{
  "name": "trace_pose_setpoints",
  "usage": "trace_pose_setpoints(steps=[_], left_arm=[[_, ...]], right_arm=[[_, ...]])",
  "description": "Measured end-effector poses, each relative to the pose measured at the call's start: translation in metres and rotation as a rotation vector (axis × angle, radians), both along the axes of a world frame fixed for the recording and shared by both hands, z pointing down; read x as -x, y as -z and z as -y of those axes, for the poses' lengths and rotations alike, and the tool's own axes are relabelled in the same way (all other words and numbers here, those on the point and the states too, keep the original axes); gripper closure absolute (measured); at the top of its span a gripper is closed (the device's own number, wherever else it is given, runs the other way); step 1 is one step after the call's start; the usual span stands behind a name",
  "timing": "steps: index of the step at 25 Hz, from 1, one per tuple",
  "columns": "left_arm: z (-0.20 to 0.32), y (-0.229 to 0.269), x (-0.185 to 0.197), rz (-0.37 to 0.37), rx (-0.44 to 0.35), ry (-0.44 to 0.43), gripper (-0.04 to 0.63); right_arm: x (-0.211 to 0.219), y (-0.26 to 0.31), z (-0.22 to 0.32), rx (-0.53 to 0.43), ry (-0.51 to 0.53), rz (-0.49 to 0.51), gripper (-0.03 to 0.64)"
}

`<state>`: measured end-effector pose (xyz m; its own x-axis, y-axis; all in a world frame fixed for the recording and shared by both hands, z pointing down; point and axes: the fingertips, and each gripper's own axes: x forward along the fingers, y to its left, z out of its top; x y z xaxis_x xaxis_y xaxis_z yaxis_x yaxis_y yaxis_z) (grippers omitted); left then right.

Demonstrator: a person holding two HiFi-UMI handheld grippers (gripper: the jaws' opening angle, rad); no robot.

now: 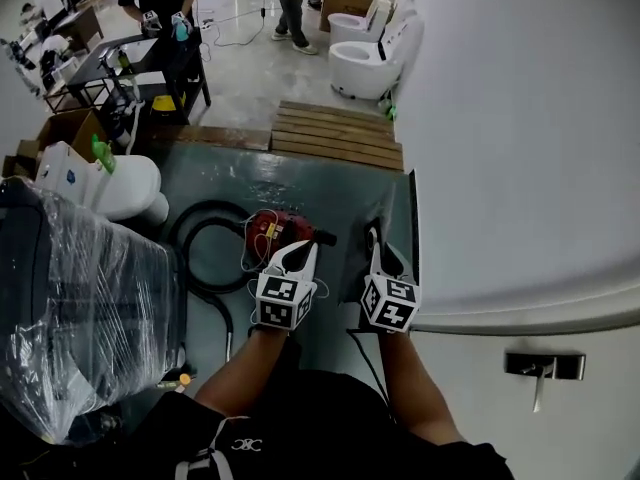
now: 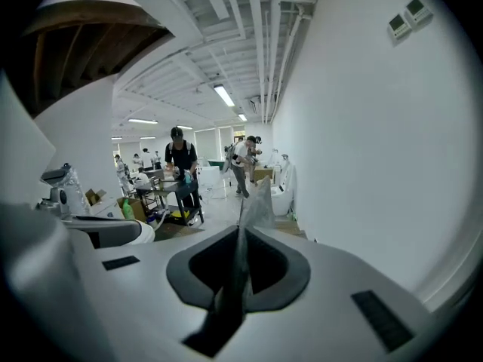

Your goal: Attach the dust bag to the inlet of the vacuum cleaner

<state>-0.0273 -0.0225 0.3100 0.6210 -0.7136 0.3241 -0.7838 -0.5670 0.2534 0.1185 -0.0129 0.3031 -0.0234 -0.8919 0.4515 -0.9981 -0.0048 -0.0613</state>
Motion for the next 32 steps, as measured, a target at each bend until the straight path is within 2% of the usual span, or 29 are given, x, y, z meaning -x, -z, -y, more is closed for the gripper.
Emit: trace_pose_setpoints(steps=[6, 14, 21, 32], left_arm=[[0.036, -0.046, 0.019, 0.018, 0.083, -0.031, 0.597], [0.055, -0.101, 0.019, 0.069, 0.164, -0.055, 0.597], [0.072, -0.176, -0.007, 0.101, 0.226, -0.067, 0.597], [0.091, -0.291, -0.063, 0.130, 0.293, -0.049, 0.597]], right_arm=[[0.003, -0.040, 0.030, 0.078, -0.062, -0.019, 0.597], [-0.016, -0.107, 0.053, 0.165, -0.096, -0.033, 0.597], [-0.043, -0.214, 0.079, 0.238, -0.092, 0.011, 0.597], [-0.079, -0.371, 0.116, 0.296, -0.093, 0.072, 0.598]])
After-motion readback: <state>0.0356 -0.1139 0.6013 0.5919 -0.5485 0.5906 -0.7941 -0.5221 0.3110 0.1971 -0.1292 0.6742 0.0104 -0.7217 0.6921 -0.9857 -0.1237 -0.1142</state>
